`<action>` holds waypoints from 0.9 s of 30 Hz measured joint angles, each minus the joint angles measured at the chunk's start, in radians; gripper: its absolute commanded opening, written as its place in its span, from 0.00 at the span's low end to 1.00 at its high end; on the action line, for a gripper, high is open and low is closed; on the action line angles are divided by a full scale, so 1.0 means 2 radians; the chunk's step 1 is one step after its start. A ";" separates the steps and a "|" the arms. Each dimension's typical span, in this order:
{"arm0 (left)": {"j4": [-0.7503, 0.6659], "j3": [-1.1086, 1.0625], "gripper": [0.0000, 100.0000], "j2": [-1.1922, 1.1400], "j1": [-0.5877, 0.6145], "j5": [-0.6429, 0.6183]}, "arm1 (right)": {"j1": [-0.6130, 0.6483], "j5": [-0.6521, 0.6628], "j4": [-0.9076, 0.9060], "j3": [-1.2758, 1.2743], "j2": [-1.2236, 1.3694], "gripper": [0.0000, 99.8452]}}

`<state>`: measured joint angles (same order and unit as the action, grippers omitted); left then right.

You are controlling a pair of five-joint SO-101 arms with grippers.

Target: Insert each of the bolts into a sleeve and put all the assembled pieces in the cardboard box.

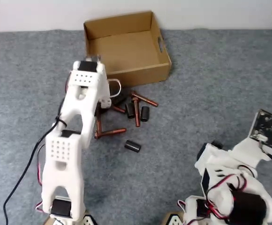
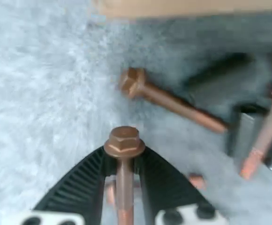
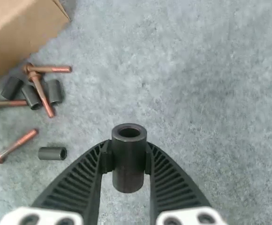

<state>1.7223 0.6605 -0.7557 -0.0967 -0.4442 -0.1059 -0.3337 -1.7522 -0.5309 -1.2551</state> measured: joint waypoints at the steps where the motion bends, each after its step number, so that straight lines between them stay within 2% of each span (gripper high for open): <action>1: 0.000 -0.016 0.00 0.034 -0.005 0.009 | 0.000 0.000 0.000 0.002 0.000 0.01; 4: 0.000 -0.075 0.00 0.133 -0.021 0.024 | 0.001 0.005 0.000 0.005 0.000 0.01; 7: 0.002 -0.133 0.00 0.236 -0.040 0.041 | 0.031 0.018 0.000 0.008 0.000 0.01; 17: -0.001 -0.282 0.00 0.539 -0.104 0.103 | 0.198 0.024 0.000 0.023 0.000 0.01; 22: -0.062 -0.385 0.00 0.680 -0.113 0.110 | 0.262 0.024 0.000 0.023 0.000 0.01; 27: -0.163 -0.499 0.00 0.807 -0.114 0.110 | 0.302 0.024 0.020 0.023 0.000 0.01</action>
<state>1.3955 -0.3383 0.8585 -0.3237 -0.2248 0.4971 -0.2862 -1.7123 -0.4849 -1.2551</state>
